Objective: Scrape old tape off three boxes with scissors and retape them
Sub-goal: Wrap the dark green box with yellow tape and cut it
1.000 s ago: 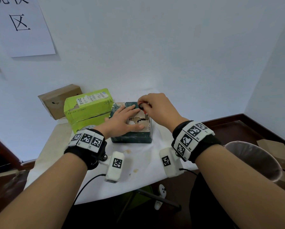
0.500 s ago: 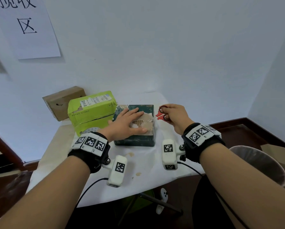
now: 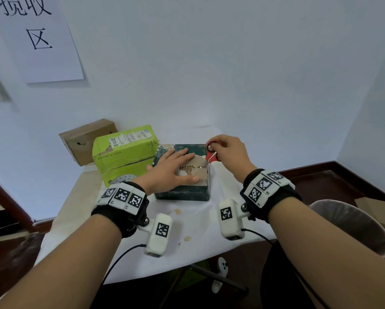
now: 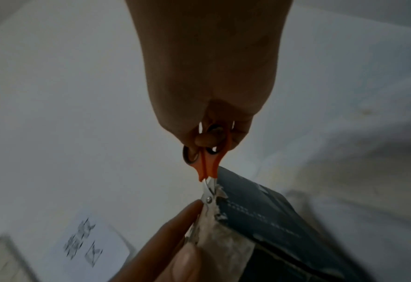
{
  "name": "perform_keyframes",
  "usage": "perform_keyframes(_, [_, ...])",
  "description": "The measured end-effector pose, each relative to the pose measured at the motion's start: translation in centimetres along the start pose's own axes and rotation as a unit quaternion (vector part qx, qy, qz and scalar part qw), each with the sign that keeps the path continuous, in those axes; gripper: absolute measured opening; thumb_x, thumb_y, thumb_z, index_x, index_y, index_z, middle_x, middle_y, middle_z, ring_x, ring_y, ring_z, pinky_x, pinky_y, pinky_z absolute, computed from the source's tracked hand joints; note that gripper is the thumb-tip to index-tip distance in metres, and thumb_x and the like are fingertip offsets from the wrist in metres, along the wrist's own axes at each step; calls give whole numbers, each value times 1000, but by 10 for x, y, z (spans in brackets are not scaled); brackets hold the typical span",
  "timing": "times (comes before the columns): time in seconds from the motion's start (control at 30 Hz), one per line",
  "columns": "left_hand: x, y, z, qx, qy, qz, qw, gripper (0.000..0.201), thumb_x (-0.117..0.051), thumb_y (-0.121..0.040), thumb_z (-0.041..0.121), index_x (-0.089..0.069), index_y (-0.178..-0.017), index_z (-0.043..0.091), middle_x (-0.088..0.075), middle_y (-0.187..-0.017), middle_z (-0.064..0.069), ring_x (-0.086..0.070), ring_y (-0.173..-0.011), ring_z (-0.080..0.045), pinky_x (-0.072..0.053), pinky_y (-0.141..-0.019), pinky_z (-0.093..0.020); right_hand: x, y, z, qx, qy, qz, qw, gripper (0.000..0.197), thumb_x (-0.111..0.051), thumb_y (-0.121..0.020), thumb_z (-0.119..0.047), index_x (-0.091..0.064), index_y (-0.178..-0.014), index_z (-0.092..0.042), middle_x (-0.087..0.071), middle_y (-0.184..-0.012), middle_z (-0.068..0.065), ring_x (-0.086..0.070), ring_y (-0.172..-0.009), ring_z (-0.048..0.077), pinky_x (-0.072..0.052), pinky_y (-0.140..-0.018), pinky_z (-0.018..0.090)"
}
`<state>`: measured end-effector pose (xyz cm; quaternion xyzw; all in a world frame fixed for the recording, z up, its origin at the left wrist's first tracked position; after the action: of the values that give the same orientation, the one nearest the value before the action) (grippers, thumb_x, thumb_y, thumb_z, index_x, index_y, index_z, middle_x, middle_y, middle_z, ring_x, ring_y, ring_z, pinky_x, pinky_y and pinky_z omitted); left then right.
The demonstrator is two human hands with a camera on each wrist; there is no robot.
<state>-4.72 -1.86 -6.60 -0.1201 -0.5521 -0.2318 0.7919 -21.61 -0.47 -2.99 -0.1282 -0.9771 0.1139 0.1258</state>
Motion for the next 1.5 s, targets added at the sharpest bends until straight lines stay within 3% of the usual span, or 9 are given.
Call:
perform_keyframes(0.27, [-1, 0, -1, -5, 12, 2, 1000, 87, -44, -63, 80, -21, -143, 55, -5, -157, 26, 8, -146, -7, -6, -109, -69, 0, 3, 48, -152, -164, 14, 975, 15, -51, -93, -2, -65, -93, -8, -57, -81, 6, -38, -51, 8, -47, -56, 17])
perform_keyframes(0.4, [1, 1, -2, -15, 35, 8, 999, 61, -54, -71, 74, -33, -128, 68, -9, -157, 25, 7, -146, -7, -5, -110, -67, -3, 8, 53, -164, -223, 7, 961, 18, -49, -95, -1, -63, -87, -9, -60, -72, 1, -39, -43, 4, -46, -53, 13])
perform_keyframes(0.57, [4, 2, -3, -21, 87, 15, 996, 39, -66, -77, 61, -47, -111, 70, -17, -154, 27, 2, -146, -5, -5, -113, -63, -4, 10, 55, -155, -233, 15, 960, 17, -49, -96, -2, -63, -90, -9, -59, -71, -2, -40, -44, 4, -48, -54, 13])
perform_keyframes(0.97, [5, 2, -4, -22, 106, 36, 994, 49, -59, -53, 80, -53, -98, 60, -31, -141, 32, -17, -142, -7, -18, -109, -60, 1, 10, 46, -106, -207, 4, 972, 20, -49, -95, 0, -64, -87, -11, -60, -72, -1, -43, -45, 4, -45, -56, 15])
perform_keyframes(1.1, [5, 5, -4, -32, 89, 36, 995, 44, -59, -55, 79, -51, -96, 63, -28, -139, 34, -12, -143, -8, -16, -109, -62, 34, 5, 29, -31, -207, 146, 967, 17, -48, -91, 5, -62, -93, -4, -62, -77, 8, -60, -58, 9, -42, -47, 12])
perform_keyframes(1.2, [5, 8, -3, -28, 91, 34, 995, 30, -69, -68, 66, -50, -91, 63, -27, -139, 34, -6, -144, -6, -10, -110, -62, 59, -3, 34, -45, -184, 228, 955, 18, -46, -94, -3, -59, -98, -15, -64, -96, 11, -61, -72, 15, -45, -52, 12])
perform_keyframes(1.37, [7, 11, -1, -27, 102, 43, 994, 27, -73, -71, 59, -54, -91, 58, -29, -142, 30, -7, -143, -6, -8, -110, -61, 36, -10, 32, -48, -74, 139, 986, 41, -33, -94, 5, -62, -103, -23, -49, -114, 1, -57, -66, 6, -48, -69, 17])
perform_keyframes(1.43, [7, 12, -1, -21, 97, 47, 994, 25, -74, -76, 51, -53, -89, 57, -29, -142, 28, -6, -143, -6, -7, -110, -61, 21, -12, 27, -35, -34, 97, 994, 36, -37, -94, 2, -65, -103, -18, -46, -119, 0, -58, -72, 9, -46, -65, 11])
perform_keyframes(1.5, [8, 14, 0, -26, 93, 52, 994, 25, -74, -74, 53, -54, -87, 59, -29, -139, 29, -8, -143, -7, -8, -109, -61, 1, -15, 23, -27, 12, 36, 999, 22, -50, -95, -16, -63, -113, -21, -44, -122, 1, -61, -85, 16, -49, -75, 15])
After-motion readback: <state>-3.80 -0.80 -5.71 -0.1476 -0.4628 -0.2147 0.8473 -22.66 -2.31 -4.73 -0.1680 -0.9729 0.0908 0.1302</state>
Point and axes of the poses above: each hand's wrist, its own y-axis away from the middle knuckle, its own x-axis out of the back of the hand, z = x × y, the point moved 8 cm from there along -y, towards the middle knuckle
